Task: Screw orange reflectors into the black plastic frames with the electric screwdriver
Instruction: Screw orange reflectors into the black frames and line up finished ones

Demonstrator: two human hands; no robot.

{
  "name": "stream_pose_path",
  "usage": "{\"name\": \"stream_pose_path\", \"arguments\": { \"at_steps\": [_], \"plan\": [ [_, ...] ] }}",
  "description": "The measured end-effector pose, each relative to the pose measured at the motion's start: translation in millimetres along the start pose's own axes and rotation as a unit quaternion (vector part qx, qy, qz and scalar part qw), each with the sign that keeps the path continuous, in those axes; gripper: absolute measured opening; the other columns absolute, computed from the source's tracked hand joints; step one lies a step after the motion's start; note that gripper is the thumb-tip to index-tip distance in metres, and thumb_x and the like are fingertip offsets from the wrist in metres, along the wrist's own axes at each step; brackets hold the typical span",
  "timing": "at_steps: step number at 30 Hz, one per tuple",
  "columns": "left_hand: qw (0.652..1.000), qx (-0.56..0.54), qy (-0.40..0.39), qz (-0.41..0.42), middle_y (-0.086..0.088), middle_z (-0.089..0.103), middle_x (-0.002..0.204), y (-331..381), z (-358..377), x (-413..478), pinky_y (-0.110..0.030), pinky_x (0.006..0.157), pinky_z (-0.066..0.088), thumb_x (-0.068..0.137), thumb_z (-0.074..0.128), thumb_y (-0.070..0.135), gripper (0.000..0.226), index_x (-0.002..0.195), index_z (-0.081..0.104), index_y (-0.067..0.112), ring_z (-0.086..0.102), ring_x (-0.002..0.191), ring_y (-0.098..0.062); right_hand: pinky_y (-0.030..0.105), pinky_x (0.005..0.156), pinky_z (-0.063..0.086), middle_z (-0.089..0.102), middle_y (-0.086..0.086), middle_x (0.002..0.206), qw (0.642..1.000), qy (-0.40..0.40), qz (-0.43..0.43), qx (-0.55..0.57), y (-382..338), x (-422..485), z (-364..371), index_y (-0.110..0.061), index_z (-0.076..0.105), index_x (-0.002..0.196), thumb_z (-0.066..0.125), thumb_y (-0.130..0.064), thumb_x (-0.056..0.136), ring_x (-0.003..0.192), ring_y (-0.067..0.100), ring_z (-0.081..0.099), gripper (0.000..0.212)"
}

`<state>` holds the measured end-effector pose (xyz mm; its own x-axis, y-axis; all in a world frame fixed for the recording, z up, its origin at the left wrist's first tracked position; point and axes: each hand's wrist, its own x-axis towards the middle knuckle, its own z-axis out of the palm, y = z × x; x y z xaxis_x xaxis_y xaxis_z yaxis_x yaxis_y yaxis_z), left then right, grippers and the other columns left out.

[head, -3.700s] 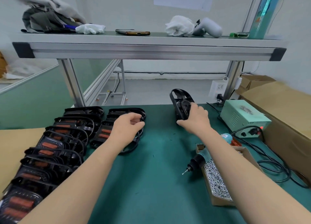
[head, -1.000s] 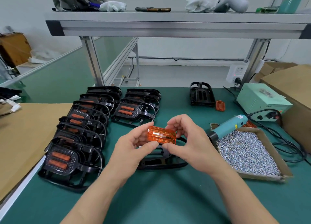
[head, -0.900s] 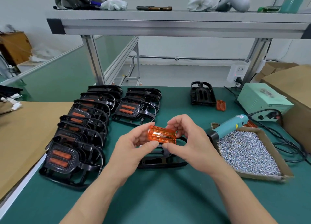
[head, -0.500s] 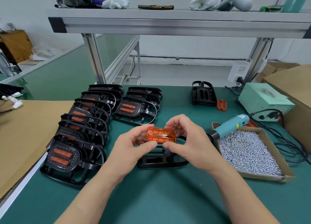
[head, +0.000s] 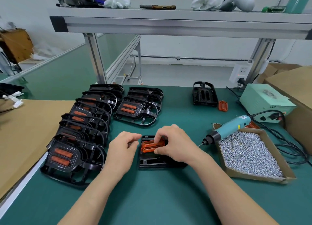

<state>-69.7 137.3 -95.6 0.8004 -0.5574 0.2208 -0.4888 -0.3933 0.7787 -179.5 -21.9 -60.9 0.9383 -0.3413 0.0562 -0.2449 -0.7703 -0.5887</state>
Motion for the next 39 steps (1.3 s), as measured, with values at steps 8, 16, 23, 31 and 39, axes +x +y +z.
{"name": "stream_pose_path", "arguments": {
  "at_steps": [8, 16, 23, 31, 39],
  "plan": [
    [0.994, 0.061, -0.089, 0.01, 0.014, 0.064, 0.095, 5.2, 4.6, 3.2, -0.013, 0.082, 0.04, 0.088, 0.072, 0.01, 0.019, 0.097, 0.08, 0.024, 0.061, 0.091, -0.007, 0.037, 0.091, 0.045, 0.061, -0.004, 0.1, 0.997, -0.062, 0.006, -0.042, -0.8, 2.4, -2.6, -0.03, 0.075, 0.081, 0.083, -0.028, 0.077, 0.104, 0.016, 0.041, 0.01],
    [0.982, 0.143, -0.107, 0.056, 0.011, 0.061, 0.103, 7.9, 6.4, 6.3, -0.031, 0.094, 0.043, 0.092, 0.067, 0.016, 0.016, 0.099, 0.079, 0.025, 0.056, 0.103, -0.012, 0.033, 0.09, 0.046, 0.058, -0.002, 0.104, 0.994, -0.027, 0.0, -0.102, 2.8, 0.9, 3.3, -0.022, 0.074, 0.094, 0.065, -0.012, 0.089, 0.101, 0.02, 0.056, 0.015],
    [0.95, 0.25, -0.149, 0.115, 0.009, 0.057, 0.105, 12.1, 5.0, 12.8, -0.029, 0.089, 0.038, 0.095, 0.059, 0.021, 0.016, 0.1, 0.073, 0.027, 0.05, 0.106, -0.017, 0.027, 0.087, 0.042, 0.064, -0.003, 0.098, 0.981, 0.189, -0.008, -0.035, 6.3, -12.9, -9.4, -0.018, 0.072, 0.096, 0.067, -0.015, 0.089, 0.092, 0.015, 0.057, 0.009],
    [0.967, 0.137, -0.146, 0.16, 0.011, 0.059, 0.099, 59.8, 15.5, 25.7, -0.03, 0.095, 0.04, 0.091, 0.065, 0.025, 0.015, 0.103, 0.074, 0.028, 0.052, 0.103, -0.011, 0.041, 0.09, 0.046, 0.051, 0.016, 0.12, 0.855, 0.412, 0.292, 0.121, 107.1, -51.0, -64.6, -0.007, 0.048, 0.12, 0.074, -0.035, 0.087, 0.104, 0.031, 0.055, 0.05],
    [0.945, 0.146, -0.201, 0.211, 0.002, 0.063, 0.109, 107.0, 53.2, 38.3, -0.034, 0.1, 0.038, 0.094, 0.063, 0.025, 0.018, 0.108, 0.075, 0.023, 0.053, 0.11, -0.019, 0.031, 0.05, 0.048, 0.063, 0.012, 0.091, 0.801, 0.374, 0.309, 0.351, 126.6, -44.0, -54.1, -0.016, 0.023, 0.144, 0.069, -0.031, 0.092, 0.048, 0.014, 0.06, 0.071]
  ]
}}
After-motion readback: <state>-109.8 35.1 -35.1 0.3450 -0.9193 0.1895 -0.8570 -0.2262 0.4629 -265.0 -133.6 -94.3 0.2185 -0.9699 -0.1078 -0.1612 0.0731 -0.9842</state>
